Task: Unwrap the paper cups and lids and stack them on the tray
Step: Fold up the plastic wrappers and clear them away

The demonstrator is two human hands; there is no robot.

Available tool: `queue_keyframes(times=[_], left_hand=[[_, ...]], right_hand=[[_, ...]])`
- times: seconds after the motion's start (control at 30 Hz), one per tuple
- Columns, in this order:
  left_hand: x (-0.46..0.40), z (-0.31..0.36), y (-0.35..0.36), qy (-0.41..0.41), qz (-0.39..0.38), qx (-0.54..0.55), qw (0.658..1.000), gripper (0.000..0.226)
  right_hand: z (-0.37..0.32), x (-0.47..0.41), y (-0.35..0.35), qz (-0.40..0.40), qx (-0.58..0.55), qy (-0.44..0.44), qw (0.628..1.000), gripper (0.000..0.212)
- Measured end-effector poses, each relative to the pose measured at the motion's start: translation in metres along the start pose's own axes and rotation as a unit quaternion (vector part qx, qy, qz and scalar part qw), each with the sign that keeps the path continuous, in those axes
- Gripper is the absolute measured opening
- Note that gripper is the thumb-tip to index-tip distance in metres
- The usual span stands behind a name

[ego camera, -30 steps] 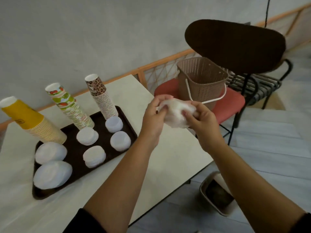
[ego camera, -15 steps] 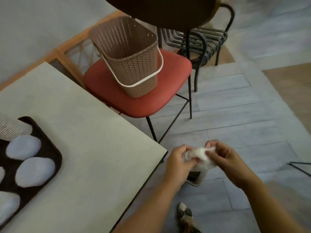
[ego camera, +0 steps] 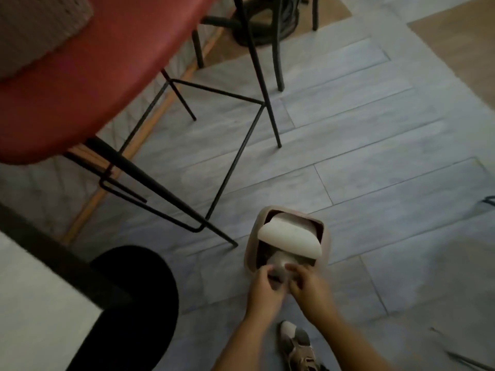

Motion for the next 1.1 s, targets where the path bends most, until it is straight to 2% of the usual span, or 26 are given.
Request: queue_keyframes(times=[0.1, 0.23, 0.3, 0.43, 0.6, 0.7, 0.77, 0.83, 0.87, 1.03, 1.1], left_hand=[[-0.029, -0.025, 0.014, -0.007, -0.006, -0.020, 1.000, 0.044], [-0.047, -0.047, 0.020, -0.030, -0.006, 0.004, 1.000, 0.048], [-0.045, -0.052, 0.019, -0.029, -0.005, 0.004, 1.000, 0.048], [-0.015, -0.033, 0.012, -0.009, 0.027, -0.002, 1.000, 0.045], [0.059, 0.039, 0.000, 0.038, 0.084, 0.052, 0.994, 0.038], [0.120, 0.103, -0.018, 0.112, 0.121, 0.099, 0.981, 0.044], [0.165, 0.147, -0.041, 0.191, 0.168, 0.094, 0.962, 0.048], [0.209, 0.183, -0.074, 0.275, 0.223, 0.091, 0.931, 0.066], [0.227, 0.197, -0.090, 0.299, 0.231, 0.100, 0.920, 0.067], [0.301, 0.221, -0.186, 0.380, 0.302, 0.082, 0.870, 0.043], [0.325, 0.215, -0.226, 0.382, 0.360, 0.082, 0.847, 0.045]], right_hand=[[0.019, -0.030, 0.025, -0.052, 0.076, 0.016, 0.996, 0.039], [0.037, -0.049, 0.057, -0.158, 0.121, 0.020, 0.980, 0.052], [0.035, -0.049, 0.060, -0.176, 0.143, 0.022, 0.974, 0.055], [0.020, -0.029, 0.038, -0.105, 0.129, 0.024, 0.986, 0.048], [-0.033, 0.033, -0.041, 0.024, 0.019, -0.053, 0.998, 0.029], [-0.095, 0.074, -0.105, 0.081, -0.060, -0.118, 0.988, 0.038], [-0.140, 0.098, -0.142, 0.107, -0.068, -0.167, 0.978, 0.047], [-0.188, 0.120, -0.169, 0.125, -0.066, -0.214, 0.967, 0.046], [-0.212, 0.131, -0.179, 0.129, -0.064, -0.235, 0.961, 0.043], [-0.332, 0.185, -0.189, 0.125, -0.055, -0.367, 0.920, 0.041], [-0.369, 0.203, -0.176, 0.110, -0.046, -0.416, 0.901, 0.039]])
Point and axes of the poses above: each hand's wrist, its own x-axis away from the middle knuckle, its own y-axis out of the palm, z = x × y, the point moved 4 cm from there along -x, towards the middle knuckle, and after that the axes turned 2 degrees about z, right-handed, at the moved point
